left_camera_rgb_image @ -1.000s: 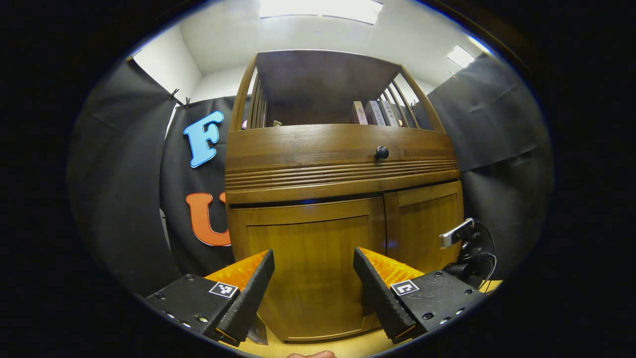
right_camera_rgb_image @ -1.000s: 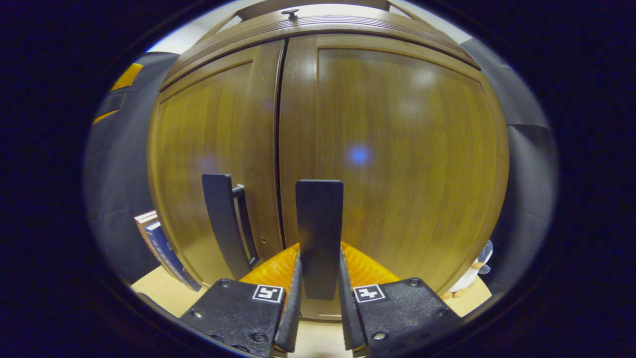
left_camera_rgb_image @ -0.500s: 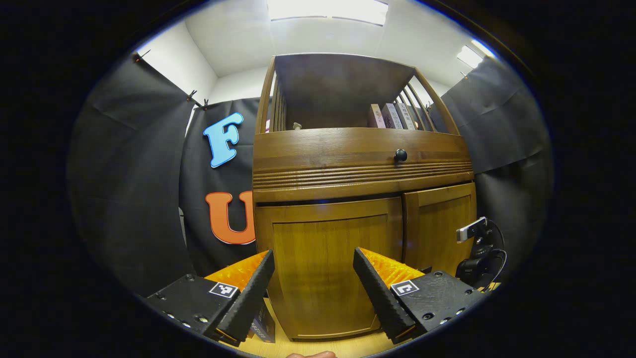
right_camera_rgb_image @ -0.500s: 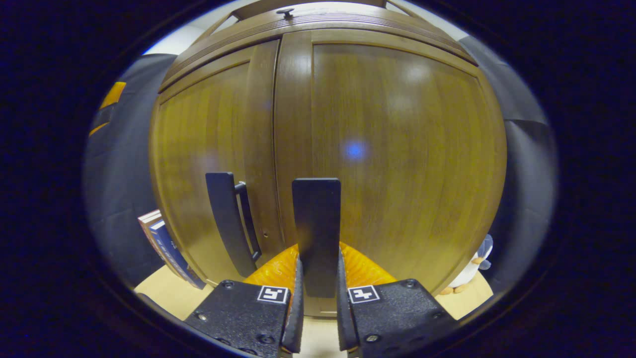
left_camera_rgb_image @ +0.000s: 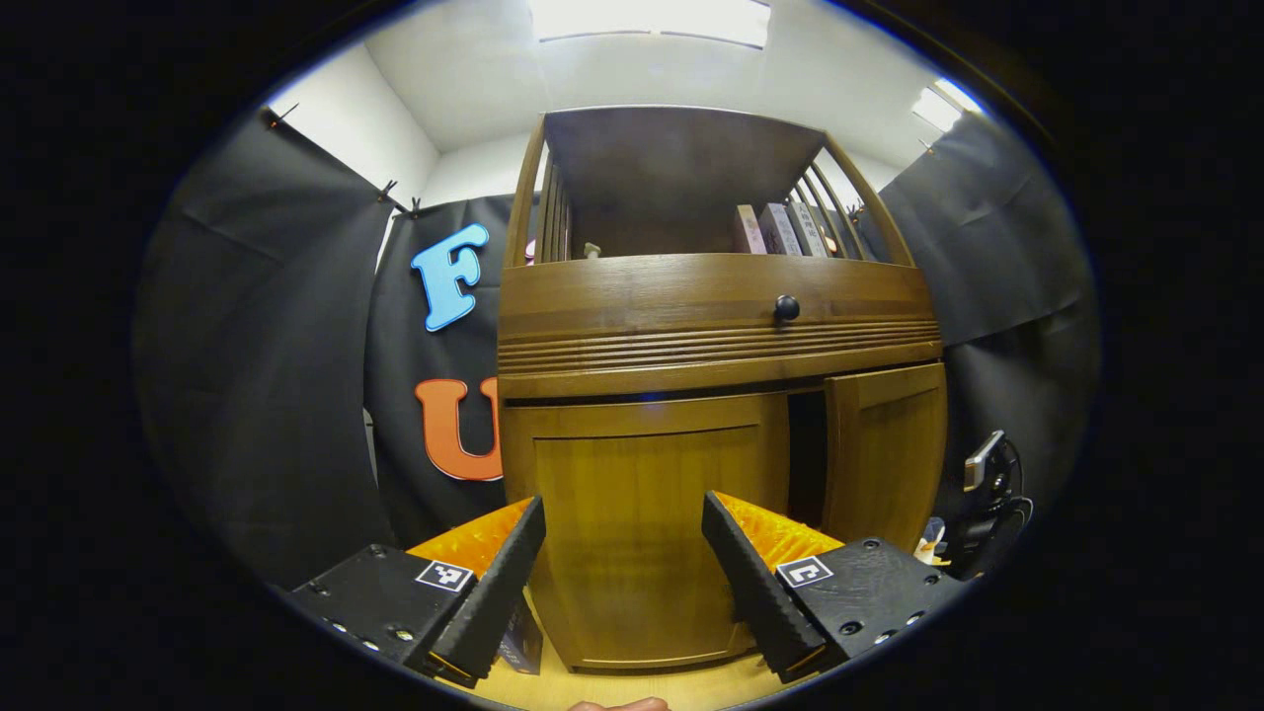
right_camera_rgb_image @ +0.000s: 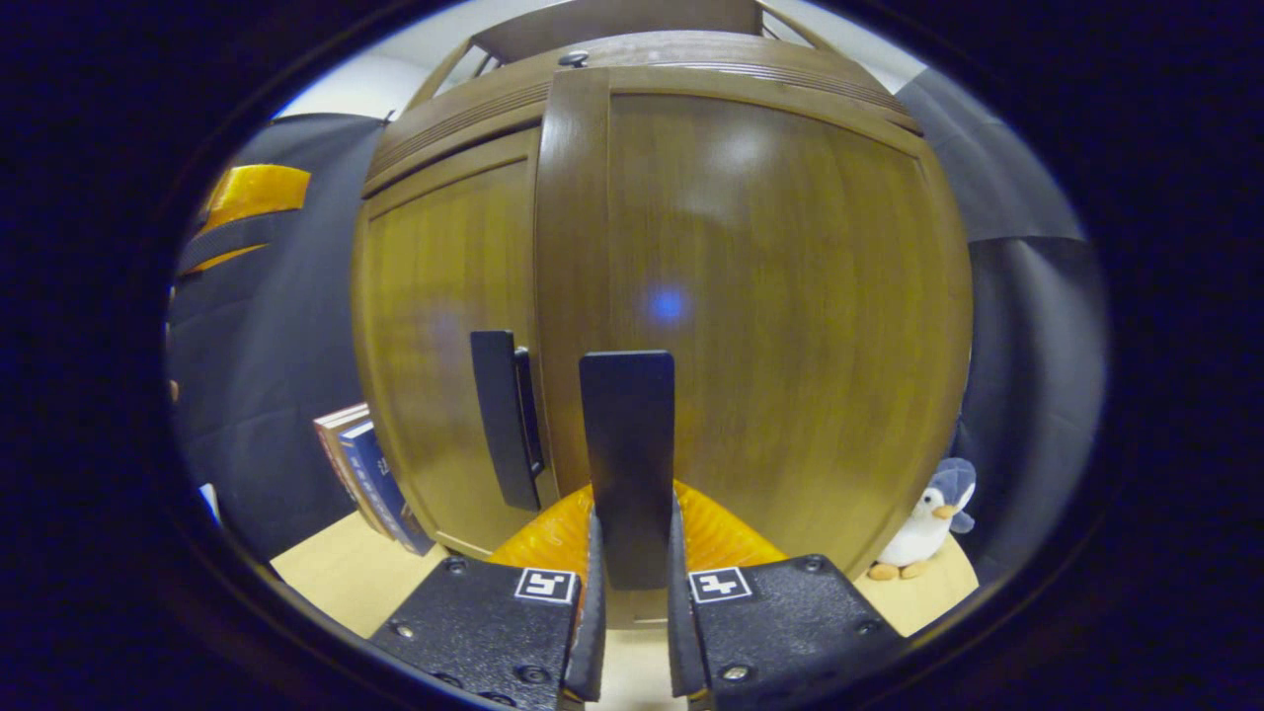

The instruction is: Open the right door of the double-door shoe cabinet with the right hand, and open the left door with the left hand.

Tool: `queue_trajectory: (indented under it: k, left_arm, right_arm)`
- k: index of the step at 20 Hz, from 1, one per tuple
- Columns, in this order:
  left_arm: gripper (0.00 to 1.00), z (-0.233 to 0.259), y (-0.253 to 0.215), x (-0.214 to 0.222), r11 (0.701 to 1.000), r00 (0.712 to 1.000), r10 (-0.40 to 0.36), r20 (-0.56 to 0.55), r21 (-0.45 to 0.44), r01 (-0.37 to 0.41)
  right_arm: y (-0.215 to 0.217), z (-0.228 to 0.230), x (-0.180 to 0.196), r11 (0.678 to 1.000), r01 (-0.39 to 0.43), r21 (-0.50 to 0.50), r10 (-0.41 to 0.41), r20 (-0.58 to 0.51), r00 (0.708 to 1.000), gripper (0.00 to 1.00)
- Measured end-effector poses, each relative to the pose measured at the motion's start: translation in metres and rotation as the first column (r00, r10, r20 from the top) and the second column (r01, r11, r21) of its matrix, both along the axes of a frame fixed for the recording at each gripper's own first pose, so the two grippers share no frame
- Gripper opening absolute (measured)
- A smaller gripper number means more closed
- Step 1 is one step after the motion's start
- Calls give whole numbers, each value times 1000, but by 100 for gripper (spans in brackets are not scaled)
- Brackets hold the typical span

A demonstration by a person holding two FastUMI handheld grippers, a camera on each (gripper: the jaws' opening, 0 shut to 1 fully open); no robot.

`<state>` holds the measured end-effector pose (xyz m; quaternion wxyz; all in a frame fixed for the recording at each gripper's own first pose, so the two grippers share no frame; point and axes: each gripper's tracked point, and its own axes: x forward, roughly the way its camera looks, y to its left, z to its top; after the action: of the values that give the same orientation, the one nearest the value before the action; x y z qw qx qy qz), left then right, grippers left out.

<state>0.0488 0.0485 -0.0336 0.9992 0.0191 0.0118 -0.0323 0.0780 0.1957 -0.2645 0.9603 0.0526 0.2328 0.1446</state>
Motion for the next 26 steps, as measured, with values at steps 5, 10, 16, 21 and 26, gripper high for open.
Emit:
queue_trajectory:
  k: [5,10,16,21,26]
  left_arm:
    - [95,0,-27,-9,1000,1000,-28,-3,2,28]
    - [95,-9,-51,-7,999,998,-53,-25,5,53]
    - [95,-20,-75,-6,997,995,-71,-66,5,71]
    - [95,-25,-92,-5,997,995,-74,-73,-2,74]
    - [95,-31,-109,-4,996,993,-88,-80,-4,88]
  right_arm:
    - [-16,7,-29,1000,-18,15,18,9,1000,29]
    - [-37,13,-57,999,-20,29,20,15,1000,27]
    - [-69,19,-88,999,-24,27,23,27,999,26]
    - [-97,22,-106,1000,15,9,-15,42,999,24]
    - [-116,23,-114,999,37,-30,-35,37,999,23]
